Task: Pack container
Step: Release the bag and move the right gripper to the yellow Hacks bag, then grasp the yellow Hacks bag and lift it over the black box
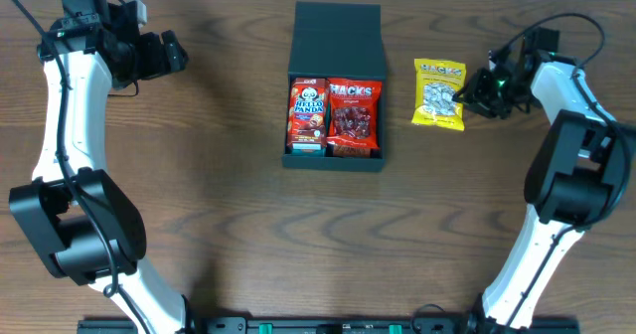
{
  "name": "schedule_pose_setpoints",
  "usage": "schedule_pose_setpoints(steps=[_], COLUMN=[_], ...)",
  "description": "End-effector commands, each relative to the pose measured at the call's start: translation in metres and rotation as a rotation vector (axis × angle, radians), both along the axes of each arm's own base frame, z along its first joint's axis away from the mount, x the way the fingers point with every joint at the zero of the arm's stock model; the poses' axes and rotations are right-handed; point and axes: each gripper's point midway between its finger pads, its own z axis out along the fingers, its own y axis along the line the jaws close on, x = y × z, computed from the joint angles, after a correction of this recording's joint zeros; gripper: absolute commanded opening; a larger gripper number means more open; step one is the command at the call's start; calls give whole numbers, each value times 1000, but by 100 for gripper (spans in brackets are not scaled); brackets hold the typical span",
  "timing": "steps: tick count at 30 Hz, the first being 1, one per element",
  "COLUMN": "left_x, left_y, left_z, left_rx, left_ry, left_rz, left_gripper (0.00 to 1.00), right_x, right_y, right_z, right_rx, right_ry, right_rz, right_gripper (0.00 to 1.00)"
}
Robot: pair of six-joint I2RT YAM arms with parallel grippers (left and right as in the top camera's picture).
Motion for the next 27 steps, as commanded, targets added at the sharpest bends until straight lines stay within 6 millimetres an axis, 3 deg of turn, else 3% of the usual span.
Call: schedule_pose_setpoints(steps=[1,3,4,11,15,19,22,27], left_x=[-3,-3,-3,-3,-3,-3,-3,-3], left_y=[-2,-2,-2,-2,-2,-2,-2,-2], left_z=[17,17,17,17,17,17,17,17], left_rx=[-2,-6,-6,-5,-5,-5,-5,-5], left_ry=[-32,-30,-30,-31,-31,-31,-31,-31], left_rz=[1,6,6,6,6,6,6,6], left_gripper=[95,95,95,95,95,95,95,95], right_x=[-8,-7,-7,7,34,52,56,47], right_y=[9,10,10,17,19,38,60,96], right_z=[-19,-19,-18,7,69,137,191,252], right_rx=[35,36,40,100,93,107,133,210], right_ry=[47,45,44,-29,-171,-338,-453,-561], right_rz=[10,11,11,25,49,118,172,244], right_gripper=[25,5,1,1,2,2,1,2])
